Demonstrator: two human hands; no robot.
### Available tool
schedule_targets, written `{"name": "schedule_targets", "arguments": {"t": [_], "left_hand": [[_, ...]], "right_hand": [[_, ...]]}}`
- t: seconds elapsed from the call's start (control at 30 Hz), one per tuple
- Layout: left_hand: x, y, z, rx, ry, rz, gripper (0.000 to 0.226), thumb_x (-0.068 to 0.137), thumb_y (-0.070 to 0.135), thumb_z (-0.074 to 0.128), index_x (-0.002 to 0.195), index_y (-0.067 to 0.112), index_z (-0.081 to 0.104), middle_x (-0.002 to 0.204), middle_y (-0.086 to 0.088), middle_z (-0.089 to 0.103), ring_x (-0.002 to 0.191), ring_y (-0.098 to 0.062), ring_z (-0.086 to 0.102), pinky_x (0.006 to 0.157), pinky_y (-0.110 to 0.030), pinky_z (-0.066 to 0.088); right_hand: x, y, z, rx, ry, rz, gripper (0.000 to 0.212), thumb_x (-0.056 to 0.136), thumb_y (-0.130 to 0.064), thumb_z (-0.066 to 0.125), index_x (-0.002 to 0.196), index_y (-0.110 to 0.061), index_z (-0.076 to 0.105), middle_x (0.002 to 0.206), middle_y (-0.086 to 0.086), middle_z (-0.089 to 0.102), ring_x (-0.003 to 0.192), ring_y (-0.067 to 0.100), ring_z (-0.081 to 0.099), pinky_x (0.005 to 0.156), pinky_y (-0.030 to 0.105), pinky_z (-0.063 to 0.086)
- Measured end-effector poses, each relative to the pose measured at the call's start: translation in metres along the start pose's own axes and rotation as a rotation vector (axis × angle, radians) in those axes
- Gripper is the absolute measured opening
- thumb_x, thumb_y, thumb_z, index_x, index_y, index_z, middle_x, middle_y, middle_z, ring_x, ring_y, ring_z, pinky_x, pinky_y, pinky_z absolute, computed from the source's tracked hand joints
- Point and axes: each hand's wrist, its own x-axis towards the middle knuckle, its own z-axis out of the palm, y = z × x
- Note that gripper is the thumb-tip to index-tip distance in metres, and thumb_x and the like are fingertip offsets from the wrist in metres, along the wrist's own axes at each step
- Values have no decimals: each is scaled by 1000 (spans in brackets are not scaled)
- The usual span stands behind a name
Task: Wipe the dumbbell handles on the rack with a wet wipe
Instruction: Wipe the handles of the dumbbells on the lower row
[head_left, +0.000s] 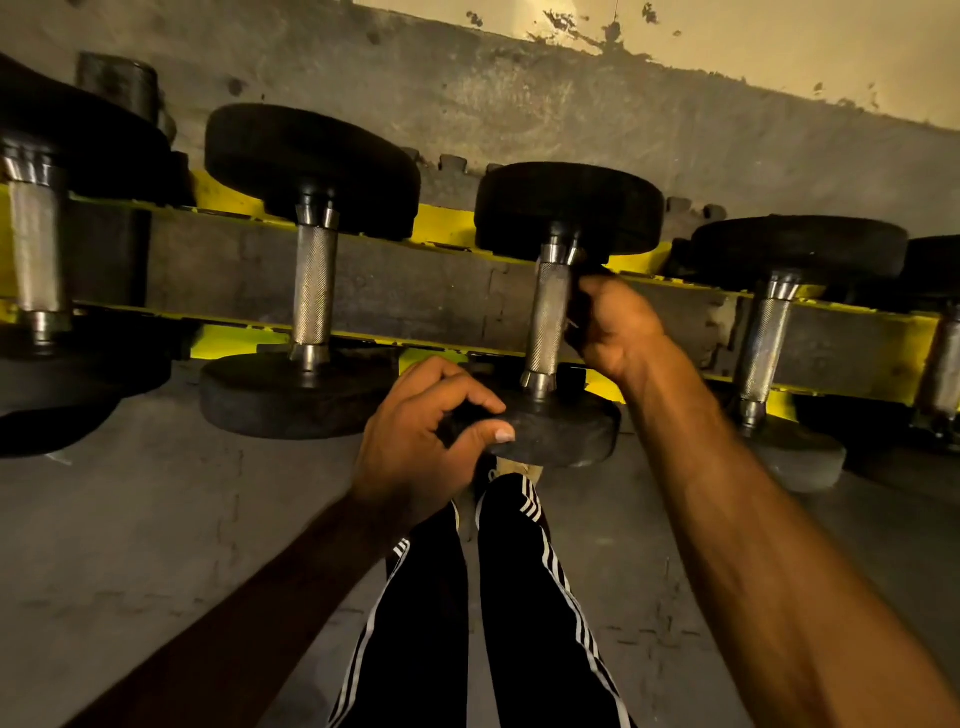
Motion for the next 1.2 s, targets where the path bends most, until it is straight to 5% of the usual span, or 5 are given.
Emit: {"name": "schedule_targets", "arguments": {"t": [0.33,0.53,0.67,0.87,1.2], "left_hand": [[2,0,0,-10,-4,7,20,77,39,77,90,24,74,96,7,62,94,-23,63,74,-46,54],[0,0,1,-1,5,4,21,78,40,75,91,23,73,97,7,61,95,-22,62,74,-45,54],[-1,1,1,1,14,1,21,78,38,76,91,22,74,97,7,61,95,-21,62,75,-45,54],[2,3,0,-19,20,-5,20,76,36,78,89,22,74,95,9,61,92,-22,64,74,-45,54],[0,6,1,-57,31,-46,19,74,40,77,89,30,71,96,12,59,93,-19,63,75,-44,54]], "right_hand": [[-6,-1,7,349,-254,105,39,101,-26,35,128,-11,59,104,8,70,86,21,65,63,27,54],[-38,11,-7,-195,163,-684,22,87,-13,73,108,-9,73,102,2,74,94,13,70,76,25,55],[-48,18,1,-899,215,-1289,20,89,-16,65,107,-13,74,113,2,62,99,13,60,79,24,52],[-62,8,29,-1779,379,-1163,48,86,-8,50,131,-19,60,128,2,63,85,34,67,58,31,36],[-82,1,4,-2024,9,-1175,17,88,-27,61,103,-24,68,108,-3,66,99,23,62,61,28,32]]}}
